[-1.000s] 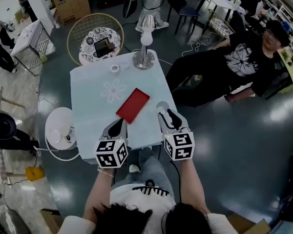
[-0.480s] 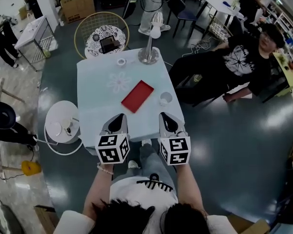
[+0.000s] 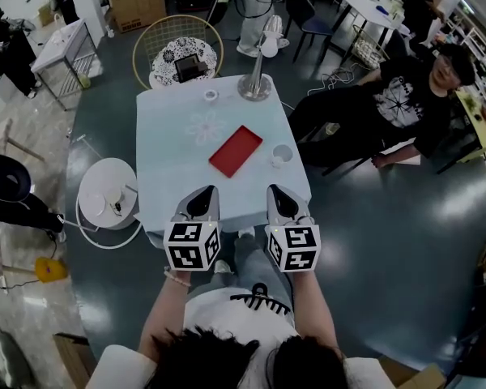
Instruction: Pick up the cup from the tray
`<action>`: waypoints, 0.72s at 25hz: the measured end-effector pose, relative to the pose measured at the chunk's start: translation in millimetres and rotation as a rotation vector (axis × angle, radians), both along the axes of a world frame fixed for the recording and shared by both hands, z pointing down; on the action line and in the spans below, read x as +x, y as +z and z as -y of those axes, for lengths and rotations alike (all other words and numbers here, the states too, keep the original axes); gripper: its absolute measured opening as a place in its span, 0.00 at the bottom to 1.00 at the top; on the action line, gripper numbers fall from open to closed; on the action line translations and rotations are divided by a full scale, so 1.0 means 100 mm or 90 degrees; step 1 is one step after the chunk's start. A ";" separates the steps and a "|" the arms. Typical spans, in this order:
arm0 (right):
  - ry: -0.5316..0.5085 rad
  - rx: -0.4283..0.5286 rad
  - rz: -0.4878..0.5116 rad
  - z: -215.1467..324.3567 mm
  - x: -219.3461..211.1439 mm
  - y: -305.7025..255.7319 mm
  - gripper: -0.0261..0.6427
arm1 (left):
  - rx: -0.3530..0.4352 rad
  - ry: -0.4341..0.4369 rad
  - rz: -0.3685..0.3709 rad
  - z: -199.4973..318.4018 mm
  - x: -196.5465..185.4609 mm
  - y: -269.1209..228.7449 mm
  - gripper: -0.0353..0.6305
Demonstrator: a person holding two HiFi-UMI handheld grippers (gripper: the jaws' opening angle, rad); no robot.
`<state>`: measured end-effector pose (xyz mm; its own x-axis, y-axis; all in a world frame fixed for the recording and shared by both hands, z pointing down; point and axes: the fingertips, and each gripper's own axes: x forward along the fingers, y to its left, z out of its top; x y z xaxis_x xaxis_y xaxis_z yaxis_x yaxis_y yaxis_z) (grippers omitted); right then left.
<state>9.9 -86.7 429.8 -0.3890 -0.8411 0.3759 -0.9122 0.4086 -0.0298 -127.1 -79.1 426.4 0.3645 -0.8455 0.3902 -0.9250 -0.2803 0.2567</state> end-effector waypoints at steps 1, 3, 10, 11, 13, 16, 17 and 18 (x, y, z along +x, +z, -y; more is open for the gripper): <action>0.002 0.000 0.000 -0.02 0.00 0.00 0.07 | 0.003 0.003 -0.001 -0.01 0.02 -0.02 0.05; 0.006 -0.001 0.004 -0.04 0.01 0.00 0.07 | 0.004 0.004 -0.009 -0.03 0.04 -0.03 0.05; 0.011 -0.001 0.023 -0.06 0.04 0.00 0.07 | 0.011 0.003 -0.005 -0.06 0.05 -0.01 0.05; 0.013 -0.003 0.022 -0.07 0.05 0.01 0.07 | 0.010 0.005 -0.004 -0.07 0.05 -0.01 0.05; 0.016 -0.004 0.020 -0.08 0.06 0.02 0.07 | 0.010 0.008 -0.003 -0.07 0.06 -0.01 0.05; 0.018 -0.003 0.018 -0.05 0.08 0.01 0.07 | 0.012 0.006 -0.004 -0.04 0.06 -0.02 0.05; 0.019 -0.003 0.018 -0.04 0.08 0.01 0.07 | 0.012 0.005 -0.004 -0.03 0.07 -0.02 0.05; 0.019 -0.002 0.017 -0.03 0.08 0.01 0.07 | 0.012 0.005 -0.004 -0.02 0.07 -0.02 0.05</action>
<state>18.1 -84.0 430.8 -0.3738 -0.8510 0.3690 -0.9228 0.3813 -0.0554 -120.2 -76.6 424.3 0.3734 -0.8501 0.3713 -0.9212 -0.2924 0.2569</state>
